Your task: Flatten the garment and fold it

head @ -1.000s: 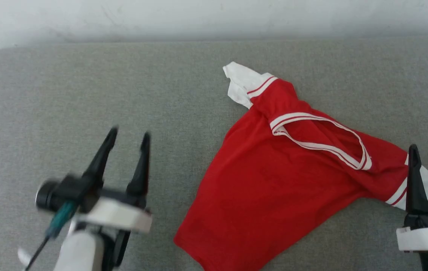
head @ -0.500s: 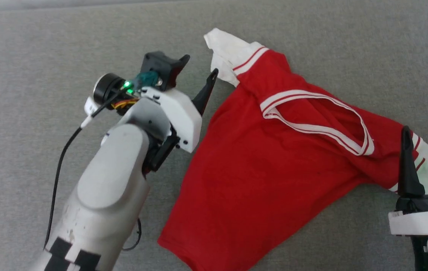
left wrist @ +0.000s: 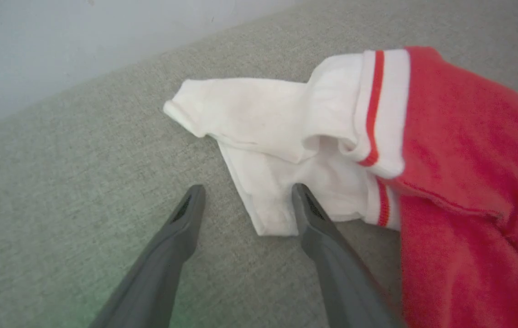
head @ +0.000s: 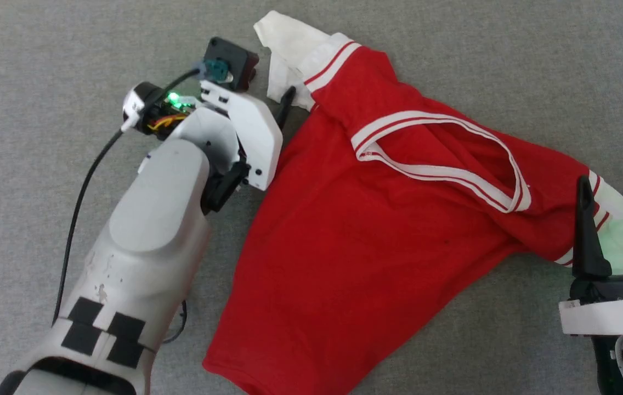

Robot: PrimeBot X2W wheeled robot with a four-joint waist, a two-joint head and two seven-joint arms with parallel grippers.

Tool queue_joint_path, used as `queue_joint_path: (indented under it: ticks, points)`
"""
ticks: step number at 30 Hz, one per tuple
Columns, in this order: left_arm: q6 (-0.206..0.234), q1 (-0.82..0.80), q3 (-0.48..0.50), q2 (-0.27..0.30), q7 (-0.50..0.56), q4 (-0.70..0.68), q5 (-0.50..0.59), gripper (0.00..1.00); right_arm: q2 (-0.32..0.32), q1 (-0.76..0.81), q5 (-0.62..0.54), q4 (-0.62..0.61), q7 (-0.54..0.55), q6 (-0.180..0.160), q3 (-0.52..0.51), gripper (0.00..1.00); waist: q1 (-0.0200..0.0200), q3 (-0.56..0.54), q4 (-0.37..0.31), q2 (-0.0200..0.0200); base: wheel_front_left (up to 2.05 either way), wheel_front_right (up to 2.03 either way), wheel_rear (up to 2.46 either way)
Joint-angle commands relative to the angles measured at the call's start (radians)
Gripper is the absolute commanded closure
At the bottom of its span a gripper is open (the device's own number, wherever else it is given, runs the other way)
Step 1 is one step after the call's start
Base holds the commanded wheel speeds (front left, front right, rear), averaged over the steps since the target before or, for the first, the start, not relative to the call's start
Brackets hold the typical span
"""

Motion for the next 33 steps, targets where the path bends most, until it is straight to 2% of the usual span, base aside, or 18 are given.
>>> queue_joint_path:
  ticks: [1, 6, 7, 8, 9, 10, 11, 15, 19, 23, 28, 33]
  points:
    - [0.012, -0.027, -0.002, 0.001, 0.025, 0.033, 0.004, 0.00, 0.002, -0.023, 0.008, 0.006, -0.009, -0.001, 0.004, 0.00, -0.0001, 0.016, -0.013, -0.0001, 0.00, 0.00, 0.00]
    - [0.035, -0.044, -0.004, -0.017, 0.166, 0.112, -0.020, 0.00, 0.002, -0.026, 0.007, 0.015, -0.013, -0.001, 0.002, 0.00, -0.0001, 0.019, -0.015, -0.0001, 0.00, 0.00, 0.00]
    - [0.033, -0.046, -0.008, -0.022, 0.206, 0.125, -0.027, 0.18, 0.002, -0.027, 0.007, 0.018, -0.012, -0.001, 0.003, 0.00, -0.0001, 0.017, -0.014, -0.0001, 0.00, 0.00, 0.00]
    - [0.033, -0.046, -0.008, -0.022, 0.206, 0.125, -0.027, 0.18, 0.002, -0.027, 0.007, 0.018, -0.012, -0.001, 0.003, 0.00, -0.0001, 0.017, -0.014, -0.0001, 0.00, 0.00, 0.00]
    - [0.032, -0.049, -0.012, -0.025, 0.242, 0.134, -0.033, 0.53, 0.002, -0.029, 0.006, 0.020, -0.011, -0.001, 0.003, 0.00, -0.0001, 0.016, -0.014, -0.0001, 0.00, 0.00, 0.00]
    - [0.031, -0.053, -0.016, -0.028, 0.275, 0.142, -0.036, 0.92, 0.002, -0.031, 0.006, 0.022, -0.009, -0.001, 0.005, 0.00, -0.0001, 0.014, -0.014, -0.0001, 0.00, 0.00, 0.00]
    - [0.031, -0.057, -0.022, -0.030, 0.305, 0.147, -0.038, 1.00, 0.002, -0.033, 0.006, 0.024, -0.008, -0.001, 0.006, 0.00, -0.0001, 0.012, -0.015, -0.0001, 0.00, 0.00, 0.00]
    - [0.015, -0.060, -0.047, -0.037, 0.399, 0.151, -0.058, 1.00, 0.002, -0.040, 0.006, 0.034, -0.006, -0.001, 0.017, 0.00, -0.0001, 0.001, -0.021, -0.0001, 0.00, 0.00, 0.00]
    - [0.015, -0.052, -0.040, -0.039, 0.393, 0.123, -0.079, 1.00, 0.002, -0.038, 0.010, 0.044, -0.008, -0.001, 0.020, 0.00, -0.0001, -0.015, -0.028, -0.0001, 0.00, 0.00, 0.00]
    - [0.032, -0.027, 0.001, -0.051, 0.310, 0.085, -0.120, 1.00, 0.002, -0.025, 0.012, 0.054, -0.010, -0.001, 0.008, 0.00, -0.0001, -0.041, -0.021, -0.0001, 0.00, 0.00, 0.00]
    - [0.033, 0.052, 0.065, -0.065, 0.159, 0.009, -0.190, 1.00, 0.002, -0.002, 0.017, 0.063, -0.012, -0.001, -0.007, 0.00, -0.0001, -0.103, 0.013, -0.0001, 0.00, 0.00, 0.00]
    - [0.053, 0.235, 0.158, -0.030, 0.018, -0.116, -0.260, 1.00, 0.002, 0.033, 0.021, 0.070, -0.002, -0.001, -0.007, 0.00, -0.0001, -0.182, 0.057, -0.0001, 0.00, 0.00, 0.00]
